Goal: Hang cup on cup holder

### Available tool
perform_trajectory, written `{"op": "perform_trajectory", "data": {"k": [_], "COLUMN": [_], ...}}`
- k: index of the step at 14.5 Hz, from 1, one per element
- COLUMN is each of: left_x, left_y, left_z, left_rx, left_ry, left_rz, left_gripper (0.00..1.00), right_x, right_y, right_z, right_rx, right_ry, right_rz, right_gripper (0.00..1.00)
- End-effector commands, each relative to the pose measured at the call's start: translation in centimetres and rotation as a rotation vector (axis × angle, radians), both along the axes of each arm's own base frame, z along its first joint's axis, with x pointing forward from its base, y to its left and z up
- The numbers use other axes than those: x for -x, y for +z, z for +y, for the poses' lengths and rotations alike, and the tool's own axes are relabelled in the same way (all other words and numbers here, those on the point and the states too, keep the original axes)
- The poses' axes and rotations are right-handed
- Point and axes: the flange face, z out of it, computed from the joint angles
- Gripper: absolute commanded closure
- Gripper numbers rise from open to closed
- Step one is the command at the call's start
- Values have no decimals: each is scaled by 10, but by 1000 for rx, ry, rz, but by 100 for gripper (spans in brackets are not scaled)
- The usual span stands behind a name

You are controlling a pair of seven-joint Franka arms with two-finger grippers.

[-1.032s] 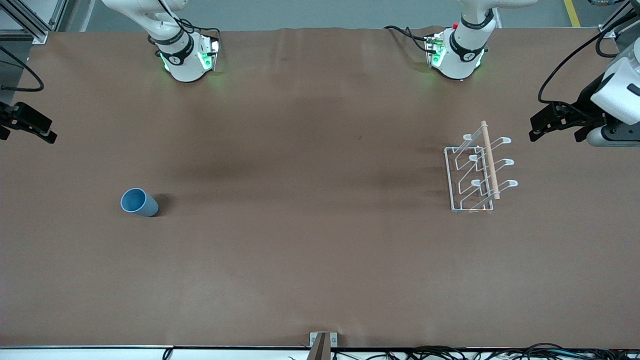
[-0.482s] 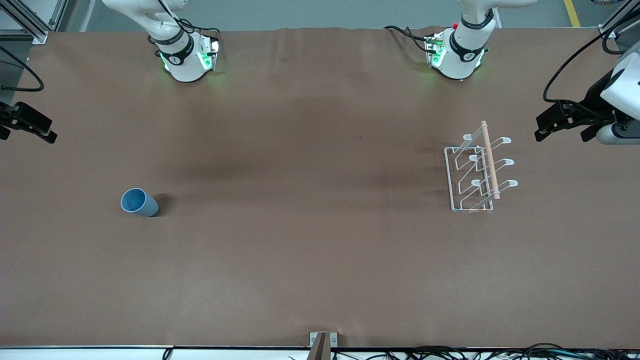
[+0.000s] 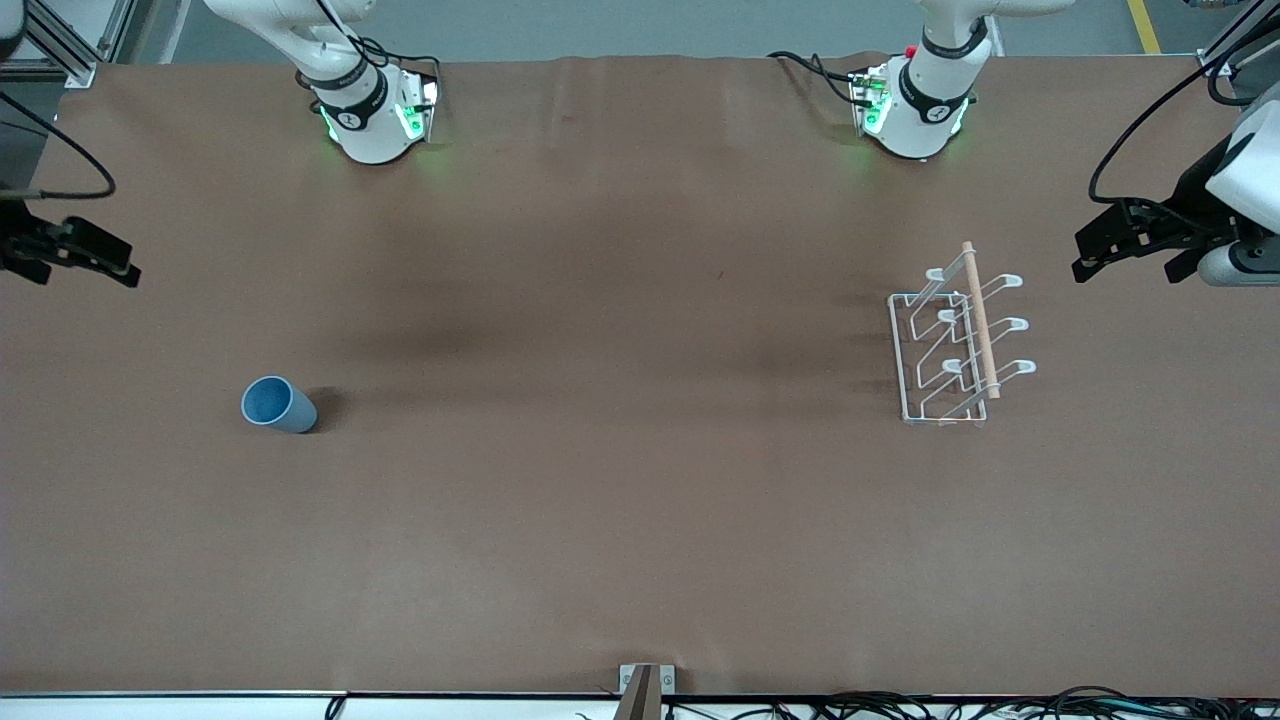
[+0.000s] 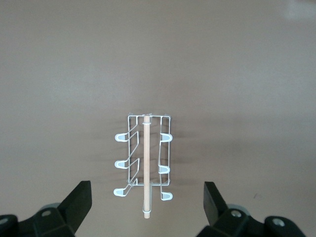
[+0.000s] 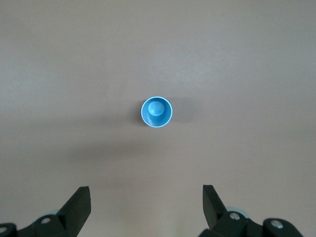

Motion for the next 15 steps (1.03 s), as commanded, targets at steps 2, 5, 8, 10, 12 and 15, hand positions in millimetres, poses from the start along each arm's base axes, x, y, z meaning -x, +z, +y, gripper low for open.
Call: {"op": "perform_trajectory", "data": {"k": [2,5,8,10,12,15], "left_x": [3,3,2,1,1,0], "left_y": [0,0,-1,-3,-5,-5], "left_z": [0,2,1,0,-1,-2], "left_rx": [-15,-29,-28,-29,-29,-29], "left_ry": [-27,-85,-88,-88,-88,-88], "left_rz": [22,20,23,26,29,31], "left_gripper": [0,0,0,0,0,0], "right_x": [-7,-15,-31,-36,-35,-33], "right_y": [-90,-156,-217,-255,-288,-325], "right_z": [-9,-13,-21,-28,-39,-41], "right_rx": [1,3,9,10,16,16], "right_ry": [79,90,106,142,177,189], "right_rz": [1,-5,27,19,-16,-17], "right_gripper": [0,0,0,0,0,0]}}
